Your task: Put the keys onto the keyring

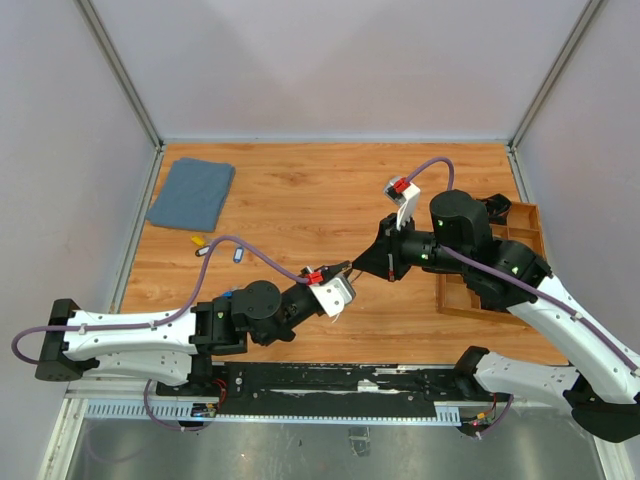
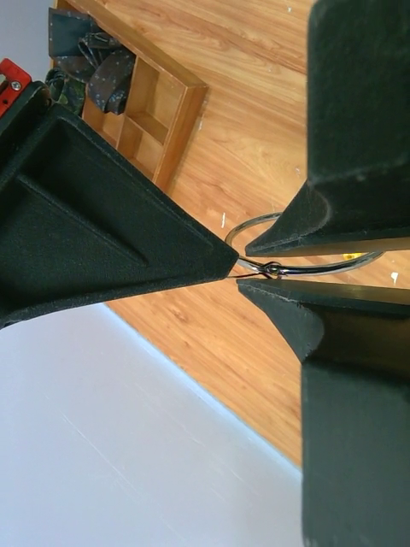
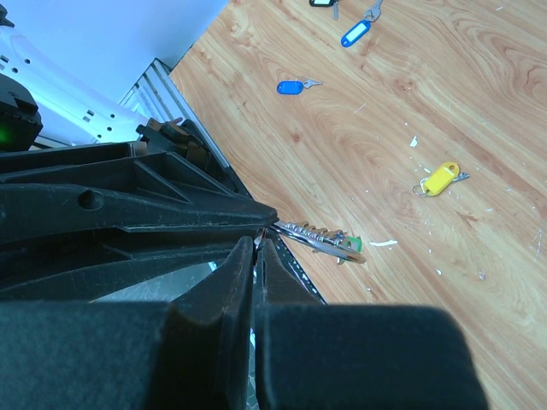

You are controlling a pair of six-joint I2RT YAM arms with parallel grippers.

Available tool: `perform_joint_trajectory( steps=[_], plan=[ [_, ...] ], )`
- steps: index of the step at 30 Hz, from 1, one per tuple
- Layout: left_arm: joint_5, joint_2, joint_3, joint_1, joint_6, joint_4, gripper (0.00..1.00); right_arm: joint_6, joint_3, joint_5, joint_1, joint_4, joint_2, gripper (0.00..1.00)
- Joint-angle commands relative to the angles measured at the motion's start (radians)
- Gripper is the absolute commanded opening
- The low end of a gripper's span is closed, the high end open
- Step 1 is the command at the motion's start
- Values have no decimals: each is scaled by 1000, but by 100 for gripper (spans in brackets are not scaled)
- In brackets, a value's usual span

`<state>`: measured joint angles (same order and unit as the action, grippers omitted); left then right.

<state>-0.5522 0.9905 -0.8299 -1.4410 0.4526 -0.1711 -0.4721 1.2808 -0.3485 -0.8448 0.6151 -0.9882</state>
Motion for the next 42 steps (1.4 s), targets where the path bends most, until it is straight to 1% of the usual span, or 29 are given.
perform_joint_trajectory(
  steps=[1, 2, 5, 10, 11, 12, 15, 17, 22, 27, 30, 32, 37, 40, 42],
  plan=[
    [-17, 11, 7, 5, 6, -41, 19, -17, -1, -18, -10, -55, 11, 1],
    [-25, 15, 4, 5, 5, -43, 16, -17, -1, -21, -10, -55, 8, 1],
    [-55, 24, -8, 5, 1, -44, 2, -16, -7, -24, -11, -55, 7, 1],
    [-86, 39, -28, 5, -8, -36, 1, -12, -12, -10, -10, -45, 8, 1],
    [-87, 40, -30, 5, -8, -32, 1, -8, -7, -1, -10, -39, 11, 4],
    [-87, 40, -29, 5, -7, -30, 1, -1, -2, 14, -10, -33, 14, 9],
    [-87, 38, -25, 5, -9, -24, 0, 17, 17, 86, -10, -10, 37, 33],
    [-90, 32, -23, 5, -9, -22, 1, 26, 17, 137, -10, -8, 61, 41],
    [-97, 24, -12, 5, -3, -30, 0, 35, -5, 228, -10, -3, 108, 48],
    [-113, 42, -13, 5, 7, -26, 1, 64, -17, 330, -10, 41, 118, 53],
    [-133, 73, -32, 15, -14, 0, 1, 75, -16, 434, -10, 101, 113, 62],
    [-114, 98, -62, 48, -67, 57, 1, 89, -6, 501, -11, 152, 97, 67],
    [-62, 132, -96, 170, -204, 150, 1, 99, -35, 545, -9, 189, 81, 71],
    [-76, 139, -102, 206, -243, 190, 0, 74, -71, 568, -8, 201, 76, 74],
    [-117, 129, -92, 213, -252, 197, 1, 76, -93, 558, -8, 202, 69, 74]
  ],
)
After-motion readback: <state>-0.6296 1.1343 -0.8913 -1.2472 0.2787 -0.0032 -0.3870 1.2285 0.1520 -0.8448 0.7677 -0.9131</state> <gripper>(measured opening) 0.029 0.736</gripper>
